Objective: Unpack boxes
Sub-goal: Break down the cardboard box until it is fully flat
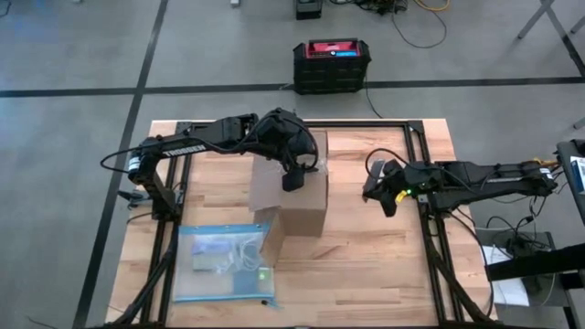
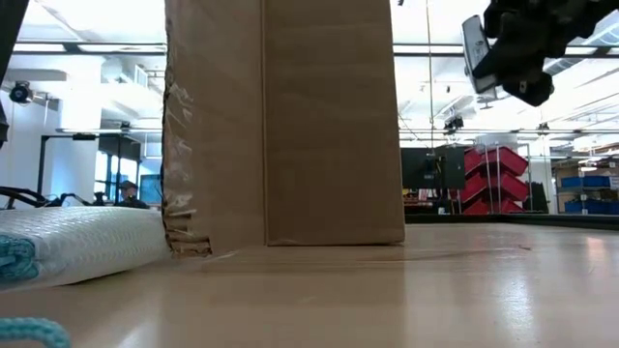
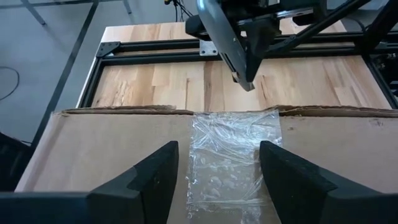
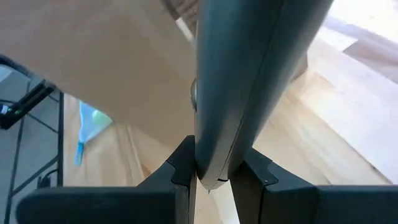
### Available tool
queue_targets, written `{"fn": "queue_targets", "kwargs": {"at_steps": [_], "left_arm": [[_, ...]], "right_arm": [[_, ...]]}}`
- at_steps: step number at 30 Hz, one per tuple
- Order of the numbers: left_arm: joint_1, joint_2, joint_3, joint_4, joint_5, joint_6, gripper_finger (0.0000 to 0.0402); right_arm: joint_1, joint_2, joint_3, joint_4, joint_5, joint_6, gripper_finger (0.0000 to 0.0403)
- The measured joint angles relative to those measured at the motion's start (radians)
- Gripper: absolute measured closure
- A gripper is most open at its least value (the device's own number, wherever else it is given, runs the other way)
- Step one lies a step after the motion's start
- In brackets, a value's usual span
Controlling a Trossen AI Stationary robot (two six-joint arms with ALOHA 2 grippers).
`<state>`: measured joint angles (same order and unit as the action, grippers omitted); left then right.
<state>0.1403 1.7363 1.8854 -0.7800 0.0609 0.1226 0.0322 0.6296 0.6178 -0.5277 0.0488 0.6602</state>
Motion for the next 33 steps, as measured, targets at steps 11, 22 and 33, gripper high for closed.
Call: {"fn": "queue_targets", "kwargs": {"at_steps": [11,22,33], "left_arm": [[0.002,0.0,0.0,0.037,-0.003,-0.056,0.0196],[-0.013,0.0,0.0,0.025,0.001,-0.105,0.0198],[-0.026,-0.022,0.0,-0.012,0.002,-0.096,0.0201]], "right_arm": [[0.0,0.008,0.0,0.001,-0.127,-0.077,0.0355],[0.0,0.049,0.0,0.009,-0.08,-0.175,0.0355],[0.0,0.137,0.0,0.212,-0.046,-0.174,0.0355]]}}
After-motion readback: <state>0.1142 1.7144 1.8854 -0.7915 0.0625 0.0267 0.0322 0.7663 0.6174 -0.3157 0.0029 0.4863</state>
